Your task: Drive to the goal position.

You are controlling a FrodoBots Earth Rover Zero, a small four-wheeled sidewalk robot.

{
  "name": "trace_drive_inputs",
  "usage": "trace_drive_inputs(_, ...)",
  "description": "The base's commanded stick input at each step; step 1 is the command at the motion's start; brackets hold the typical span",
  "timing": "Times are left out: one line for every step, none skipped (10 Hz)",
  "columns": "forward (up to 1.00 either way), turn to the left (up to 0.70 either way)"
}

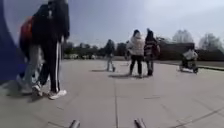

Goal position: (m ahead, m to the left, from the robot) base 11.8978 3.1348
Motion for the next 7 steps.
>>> trace_drive_inputs(0.85, 0.01)
trace_drive_inputs(0.85, 0.01)
trace_drive_inputs(0.85, 0.01)
trace_drive_inputs(0.85, 0.01)
trace_drive_inputs(0.85, 0.01)
trace_drive_inputs(0.85, 0.01)
trace_drive_inputs(0.85, 0.01)
